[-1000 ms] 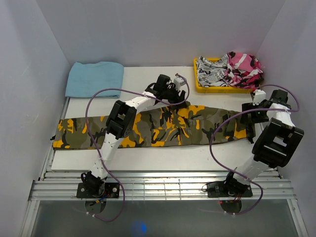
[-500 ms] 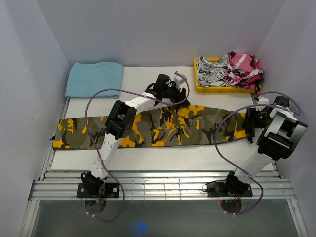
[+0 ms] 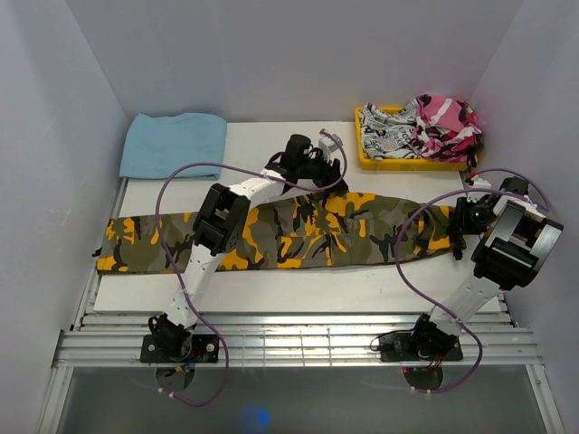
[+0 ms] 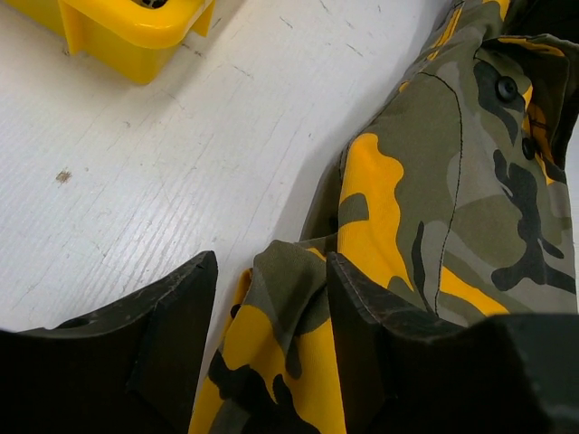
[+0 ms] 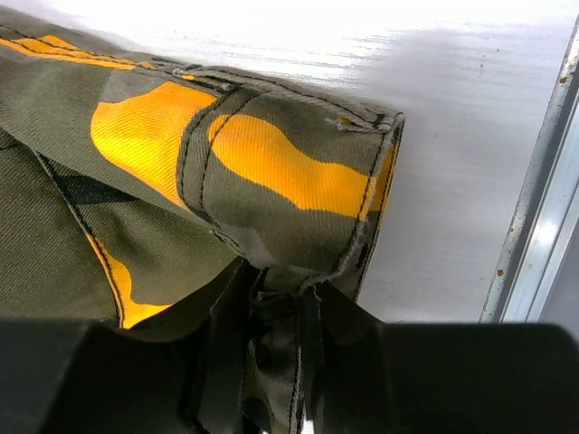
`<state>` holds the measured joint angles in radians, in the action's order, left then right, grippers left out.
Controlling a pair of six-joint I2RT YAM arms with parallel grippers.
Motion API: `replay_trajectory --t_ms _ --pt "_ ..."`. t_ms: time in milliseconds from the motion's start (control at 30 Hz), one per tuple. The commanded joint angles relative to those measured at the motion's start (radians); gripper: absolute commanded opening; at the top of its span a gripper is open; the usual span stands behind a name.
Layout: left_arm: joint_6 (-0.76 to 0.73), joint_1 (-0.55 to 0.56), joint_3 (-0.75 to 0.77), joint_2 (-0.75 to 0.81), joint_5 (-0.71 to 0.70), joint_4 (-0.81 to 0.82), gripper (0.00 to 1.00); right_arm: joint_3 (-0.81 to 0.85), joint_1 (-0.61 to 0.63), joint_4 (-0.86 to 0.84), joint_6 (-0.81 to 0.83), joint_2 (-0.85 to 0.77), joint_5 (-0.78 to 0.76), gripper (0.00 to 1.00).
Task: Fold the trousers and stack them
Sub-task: Fold the trousers
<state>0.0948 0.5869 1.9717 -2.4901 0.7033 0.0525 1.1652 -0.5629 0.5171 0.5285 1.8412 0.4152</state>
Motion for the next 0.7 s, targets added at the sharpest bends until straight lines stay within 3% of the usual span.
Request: replay_trajectory --t_ms 0,133,167,267,333,433,667 --pt "0.000 0.008 0.019 0.042 0.022 -0.022 0.61 0.013 -0.003 -0.012 0.010 0.016 0.001 0.29" --pt "-0.013 0.007 0.049 0.028 -0.010 -0.034 0.49 0.002 -0.005 -0.014 0.030 0.020 -0.021 0.23" --pt "-0.013 0.005 0.053 0.027 -0.013 -0.025 0.37 -0.005 -0.005 -0.015 0.044 0.021 -0.033 0.22" --pt "-0.006 0.004 0.082 0.013 -0.005 -0.026 0.12 -0.013 -0.005 -0.017 0.067 0.026 -0.062 0.17" --pt "0.003 0.004 0.105 0.004 -0.004 -0.026 0.00 -0.016 -0.008 -0.017 0.076 0.029 -0.072 0.13" --pt "0.028 -0.002 0.105 0.008 -0.005 -0.003 0.00 -0.016 -0.014 -0.017 0.082 0.033 -0.082 0.08" --pt "0.051 -0.025 0.064 0.037 -0.036 0.030 0.00 -0.022 -0.018 -0.015 0.084 0.030 -0.070 0.08"
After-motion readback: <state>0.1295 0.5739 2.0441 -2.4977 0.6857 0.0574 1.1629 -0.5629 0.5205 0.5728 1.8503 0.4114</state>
